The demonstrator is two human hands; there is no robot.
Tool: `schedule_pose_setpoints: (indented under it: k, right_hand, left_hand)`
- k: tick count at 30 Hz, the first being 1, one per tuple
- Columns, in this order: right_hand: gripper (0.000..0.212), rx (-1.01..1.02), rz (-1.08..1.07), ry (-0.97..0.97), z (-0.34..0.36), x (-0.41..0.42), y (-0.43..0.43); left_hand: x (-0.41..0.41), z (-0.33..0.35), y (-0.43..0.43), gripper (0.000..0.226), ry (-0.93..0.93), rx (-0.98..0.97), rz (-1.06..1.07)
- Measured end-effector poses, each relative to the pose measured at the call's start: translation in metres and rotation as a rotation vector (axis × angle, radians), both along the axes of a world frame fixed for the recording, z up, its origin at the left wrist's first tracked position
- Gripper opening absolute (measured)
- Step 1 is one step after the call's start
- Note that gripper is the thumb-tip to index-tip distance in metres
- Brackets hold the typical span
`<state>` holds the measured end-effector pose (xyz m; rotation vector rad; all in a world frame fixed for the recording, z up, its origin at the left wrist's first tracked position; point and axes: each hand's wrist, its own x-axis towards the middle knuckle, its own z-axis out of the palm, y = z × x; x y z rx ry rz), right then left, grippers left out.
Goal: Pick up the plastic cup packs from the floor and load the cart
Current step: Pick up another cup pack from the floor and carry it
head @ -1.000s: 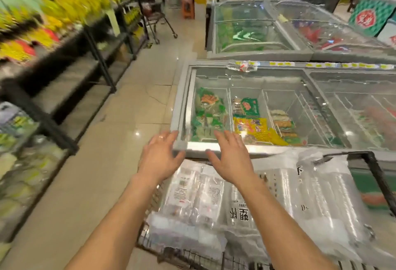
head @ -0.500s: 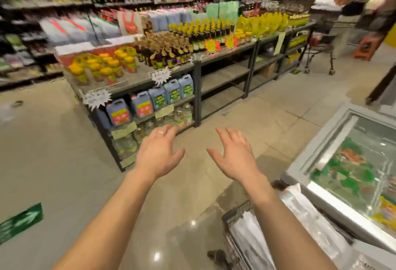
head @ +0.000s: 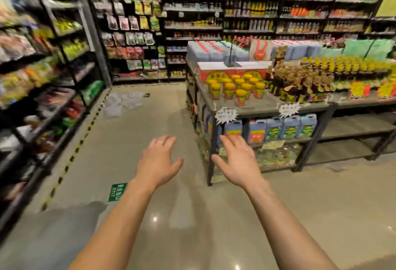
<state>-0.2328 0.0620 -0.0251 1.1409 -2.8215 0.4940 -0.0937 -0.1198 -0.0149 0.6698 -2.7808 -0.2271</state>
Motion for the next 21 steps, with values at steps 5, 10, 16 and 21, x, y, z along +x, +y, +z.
schedule_pose_setpoints:
  k: [5, 10, 16, 21]
  right_hand:
    - [0.081, 0.025, 0.116, 0.027, -0.001, 0.004, -0.123]
    - [0.072, 0.049, 0.217, 0.038, -0.011, -0.017, -0.228]
    - [0.073, -0.004, 0.315, -0.022, -0.027, -0.074, -0.365]
    - [0.077, -0.012, 0.378, -0.041, -0.039, -0.153, -0.49]
  left_hand:
    - [0.029, -0.01, -0.111, 0.072, -0.034, 0.039, 0.137]
    - [0.031, -0.027, -0.203, 0.069, -0.043, 0.037, 0.241]
    - [-0.017, -0.049, -0.322, 0.07, -0.068, 0.051, 0.333]
    - [-0.091, -0.048, -0.43, 0.078, -0.092, 0.053, 0.386]
